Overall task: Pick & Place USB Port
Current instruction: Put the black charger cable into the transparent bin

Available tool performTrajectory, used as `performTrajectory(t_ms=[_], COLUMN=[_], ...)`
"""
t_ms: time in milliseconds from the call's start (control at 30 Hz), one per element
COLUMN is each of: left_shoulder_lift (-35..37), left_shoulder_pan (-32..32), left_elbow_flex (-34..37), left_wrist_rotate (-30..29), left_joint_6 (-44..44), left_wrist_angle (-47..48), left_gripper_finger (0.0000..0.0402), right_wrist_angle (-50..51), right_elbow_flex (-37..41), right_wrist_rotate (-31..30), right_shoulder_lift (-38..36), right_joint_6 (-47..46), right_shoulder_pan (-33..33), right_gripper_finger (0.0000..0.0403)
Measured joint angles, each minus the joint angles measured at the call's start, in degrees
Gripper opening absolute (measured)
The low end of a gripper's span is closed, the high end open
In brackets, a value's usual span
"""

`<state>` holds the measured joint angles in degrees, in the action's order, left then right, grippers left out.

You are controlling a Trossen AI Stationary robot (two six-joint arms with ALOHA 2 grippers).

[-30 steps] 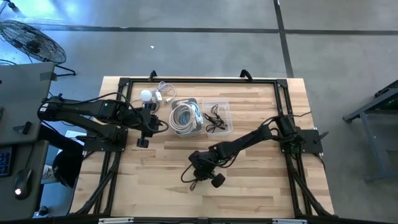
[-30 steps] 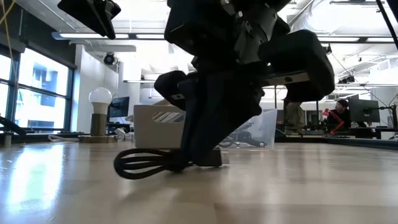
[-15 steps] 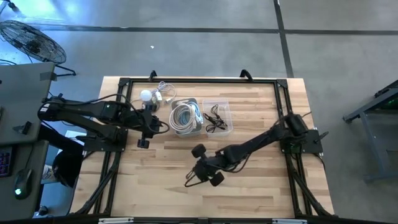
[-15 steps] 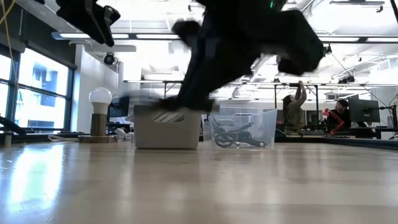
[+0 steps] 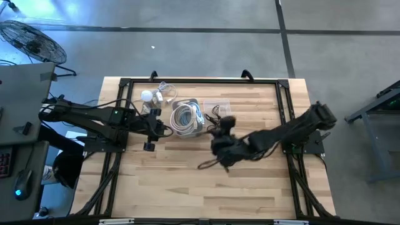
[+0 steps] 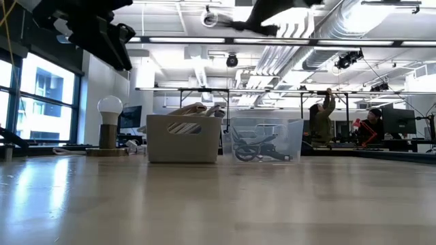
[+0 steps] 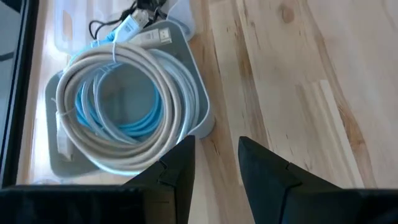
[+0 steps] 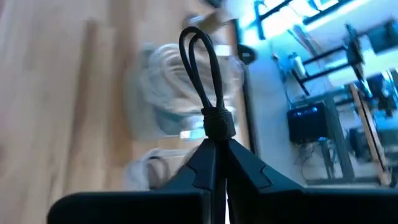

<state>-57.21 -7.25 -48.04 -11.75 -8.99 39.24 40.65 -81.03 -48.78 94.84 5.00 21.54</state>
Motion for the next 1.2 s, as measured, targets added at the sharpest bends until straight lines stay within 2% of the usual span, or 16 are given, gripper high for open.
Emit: performTrajectory(t_ms=[167, 333, 500, 633, 800, 1200], left_shoulder_lift=[0.0, 0.0, 0.0, 0.0, 0.0, -0.4], left_shoulder_pan=[0.0, 0.0, 0.0, 0.0, 0.0, 0.0], left_elbow_flex=[2.2, 3.7, 3.9, 3.9, 3.9, 3.9], left_wrist_rotate=[0.0, 0.0, -1.0, -1.2, -1.3, 0.9], left_joint_6=[-1.4, -2.6, -2.7, -2.5, -2.6, -2.4], left_wrist_angle=[-5.1, -9.2, -9.9, -9.9, -9.9, -9.6], left_gripper_finger=[0.0119, 0.0119, 0.0119, 0.0119, 0.0119, 0.0119], right_wrist_angle=[1.2, 1.8, 2.6, 2.8, -0.1, -5.1], right_elbow_flex=[0.0, 0.0, 0.5, 2.2, 5.5, 13.9], right_wrist_rotate=[1.0, 2.7, 8.0, 12.7, 18.8, 20.6], right_shoulder_lift=[-7.3, -11.6, -11.0, -9.0, -6.7, -5.0], right_joint_6=[-3.7, -10.5, -21.2, -28.0, -33.9, -44.5], right_shoulder_pan=[-4.1, -11.3, -19.4, -23.2, -24.6, -22.4], right_gripper_finger=[0.0012, 0.0012, 0.0012, 0.0010, 0.0010, 0.0010])
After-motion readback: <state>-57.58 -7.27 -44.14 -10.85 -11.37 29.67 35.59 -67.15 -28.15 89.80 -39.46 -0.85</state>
